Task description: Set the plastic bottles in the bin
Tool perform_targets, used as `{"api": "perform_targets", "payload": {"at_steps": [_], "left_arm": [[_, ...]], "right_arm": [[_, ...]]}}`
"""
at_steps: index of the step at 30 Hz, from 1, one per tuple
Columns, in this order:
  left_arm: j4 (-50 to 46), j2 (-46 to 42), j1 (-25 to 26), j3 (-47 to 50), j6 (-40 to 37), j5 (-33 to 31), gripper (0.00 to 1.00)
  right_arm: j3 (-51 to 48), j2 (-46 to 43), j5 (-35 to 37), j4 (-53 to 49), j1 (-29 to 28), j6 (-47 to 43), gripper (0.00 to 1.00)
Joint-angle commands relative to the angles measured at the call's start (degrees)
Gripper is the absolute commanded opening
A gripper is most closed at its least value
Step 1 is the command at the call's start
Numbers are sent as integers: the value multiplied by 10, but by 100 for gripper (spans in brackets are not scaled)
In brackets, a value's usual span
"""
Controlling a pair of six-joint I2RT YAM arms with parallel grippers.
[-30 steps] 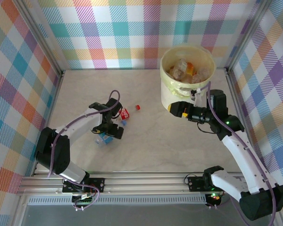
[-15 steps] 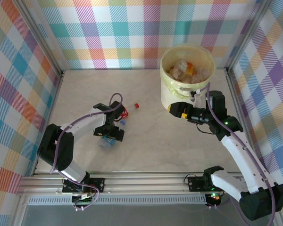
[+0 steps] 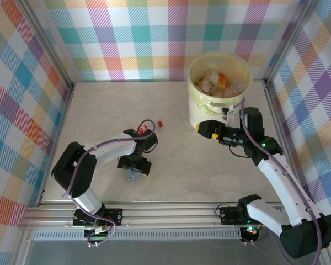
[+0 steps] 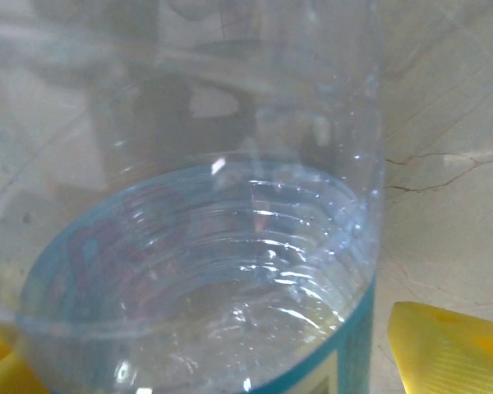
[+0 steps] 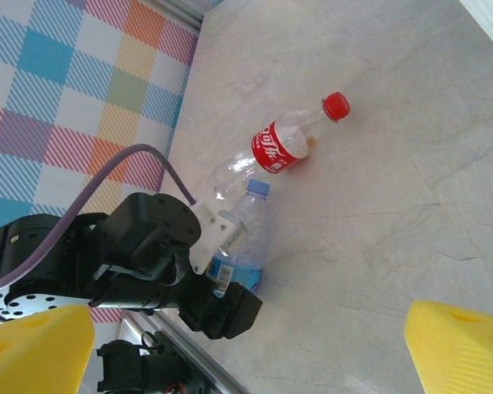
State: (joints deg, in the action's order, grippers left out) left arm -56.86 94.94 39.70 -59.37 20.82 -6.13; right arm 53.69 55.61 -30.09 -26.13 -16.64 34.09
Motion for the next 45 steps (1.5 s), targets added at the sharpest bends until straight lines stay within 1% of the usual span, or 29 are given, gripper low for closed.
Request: {"api": "perform_targets", "payload": {"at_steps": [1, 3, 7, 9, 12, 16, 21, 25, 29, 30, 31, 37, 45], "left_arm": [[-9, 2, 10, 7, 25, -5, 85], [-4, -8, 14, 6, 30, -4, 81], [3, -42, 22, -3, 35, 6, 70], [13, -66, 24, -9, 35, 23, 65], [46, -112, 25, -12, 32, 63, 62], [117, -165, 25, -10, 25, 146, 63], [218, -200, 26, 9, 20, 263, 66], [321, -232, 32, 46, 19, 336, 67], [401, -256, 40, 69, 24, 391, 69], [404, -257, 41, 71, 27, 403, 69], [428, -256, 43, 73, 27, 411, 70], [461, -242, 49, 79, 33, 460, 73], [461, -221, 62, 69, 29, 474, 73]], "right_arm": [[-7, -13, -8, 10, -4, 4, 97], [-9, -13, -8, 9, -4, 4, 97], [-18, -10, -8, 19, -4, 8, 97], [-27, -5, -7, 28, -4, 13, 96], [-42, 0, -19, 47, -5, 26, 96], [-56, 1, -37, 81, -11, 51, 96], [-57, 10, -48, 108, -32, 69, 96], [-56, 26, -45, 130, -58, 79, 96], [-52, 44, -45, 148, -80, 83, 96], [-49, 50, -47, 152, -86, 82, 96], [-46, 57, -49, 154, -92, 80, 96], [-29, 91, -62, 167, -125, 70, 93], [-22, 117, -68, 189, -151, 75, 88]]}}
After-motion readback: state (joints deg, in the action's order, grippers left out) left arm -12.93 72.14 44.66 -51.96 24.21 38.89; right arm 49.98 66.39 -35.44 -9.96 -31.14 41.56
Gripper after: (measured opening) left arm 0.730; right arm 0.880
